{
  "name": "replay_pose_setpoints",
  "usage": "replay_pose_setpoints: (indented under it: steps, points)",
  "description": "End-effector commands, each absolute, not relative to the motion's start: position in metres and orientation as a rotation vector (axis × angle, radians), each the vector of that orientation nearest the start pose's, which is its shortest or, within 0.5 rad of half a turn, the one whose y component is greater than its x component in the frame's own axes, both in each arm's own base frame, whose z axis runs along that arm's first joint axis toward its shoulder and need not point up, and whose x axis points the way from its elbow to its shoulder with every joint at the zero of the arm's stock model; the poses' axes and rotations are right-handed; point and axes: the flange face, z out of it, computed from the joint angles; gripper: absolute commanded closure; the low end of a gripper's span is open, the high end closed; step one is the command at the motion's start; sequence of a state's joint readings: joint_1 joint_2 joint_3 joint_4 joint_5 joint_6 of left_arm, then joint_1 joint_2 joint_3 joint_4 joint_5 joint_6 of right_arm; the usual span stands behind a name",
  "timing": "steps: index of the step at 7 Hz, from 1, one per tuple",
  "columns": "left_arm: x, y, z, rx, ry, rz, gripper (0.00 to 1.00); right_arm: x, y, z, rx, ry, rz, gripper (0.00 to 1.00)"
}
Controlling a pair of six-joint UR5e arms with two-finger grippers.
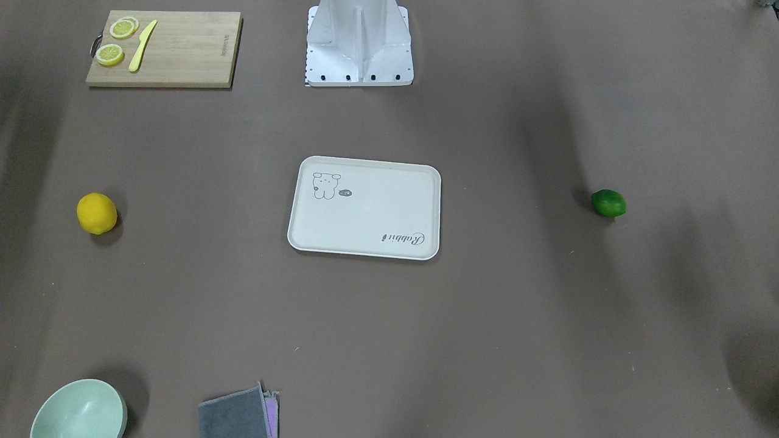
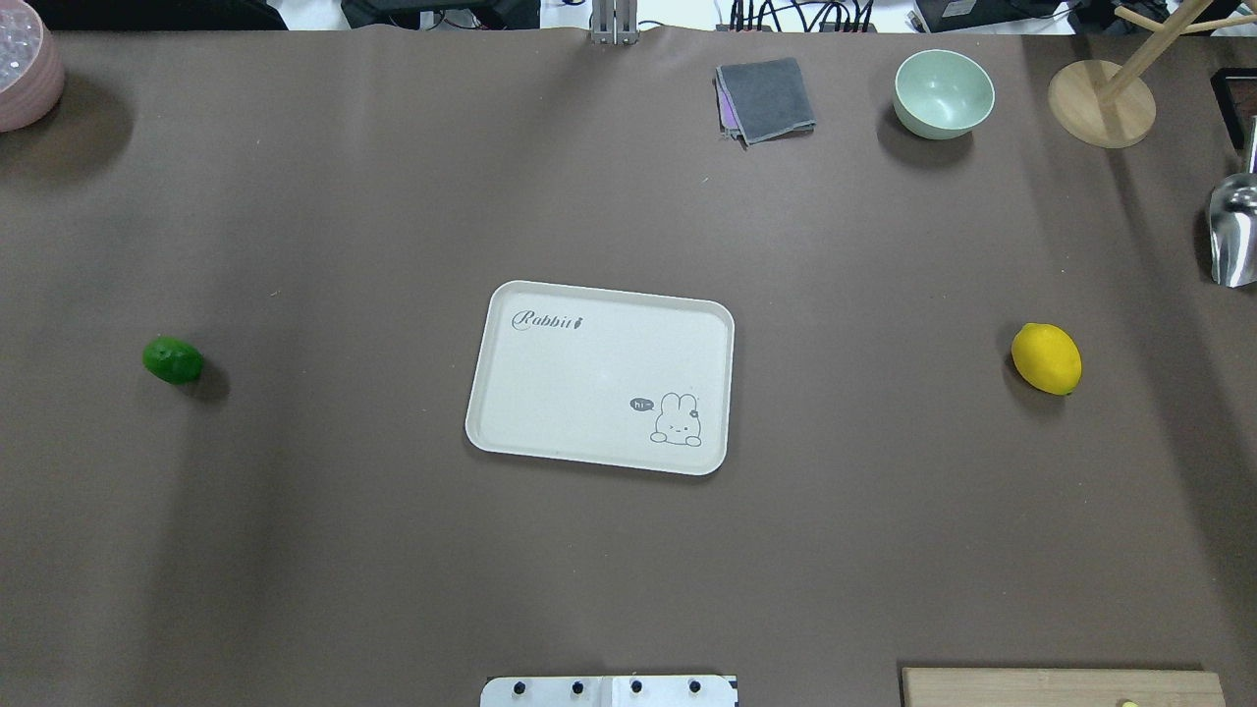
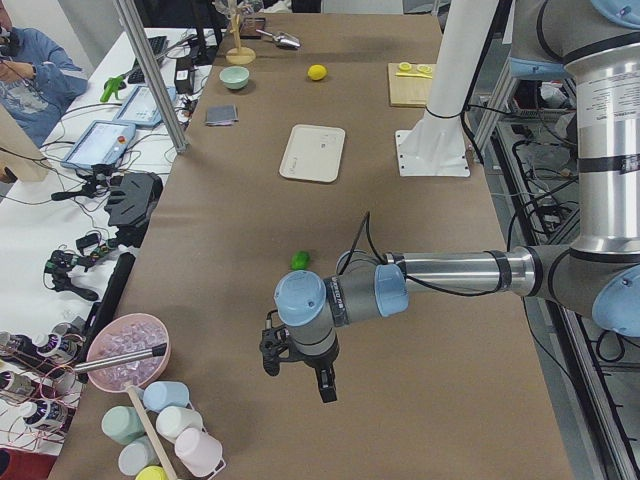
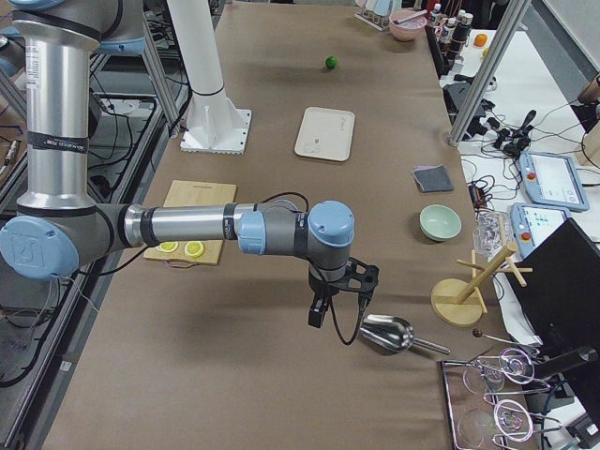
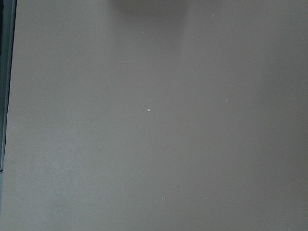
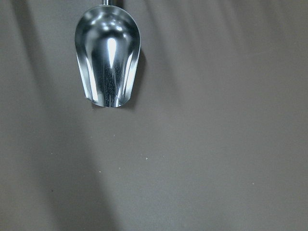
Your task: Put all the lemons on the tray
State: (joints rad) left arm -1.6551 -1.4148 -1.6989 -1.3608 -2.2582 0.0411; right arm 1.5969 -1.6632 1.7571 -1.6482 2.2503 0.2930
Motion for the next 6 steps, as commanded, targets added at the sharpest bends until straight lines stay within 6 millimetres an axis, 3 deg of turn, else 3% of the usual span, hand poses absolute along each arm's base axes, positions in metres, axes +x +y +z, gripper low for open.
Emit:
replay_pose_setpoints:
  steps: [1, 3, 4, 5, 6]
  points:
    - [-0.105, -0.402, 0.689, -0.178, 0.694, -0.12, 0.02, 0.082, -0.451, 0.623, -0.072, -0.679, 0.3, 0.0]
    - [-0.103, -0.404, 0.688, -0.182, 0.695, -0.134, 0.02, 0.083, -0.451, 0.625, -0.074, -0.677, 0.301, 0.0]
    - [-0.098, -0.415, 0.673, -0.195, 0.683, -0.242, 0.02, 0.083, -0.452, 0.622, -0.069, -0.678, 0.299, 0.0]
    - [-0.057, -0.448, 0.641, -0.214, 0.686, -0.262, 0.02, 0.083, -0.451, 0.623, -0.069, -0.676, 0.301, 0.0]
    - [-0.022, -0.468, 0.617, -0.233, 0.707, -0.279, 0.02, 0.083, -0.452, 0.621, -0.067, -0.676, 0.298, 0.0]
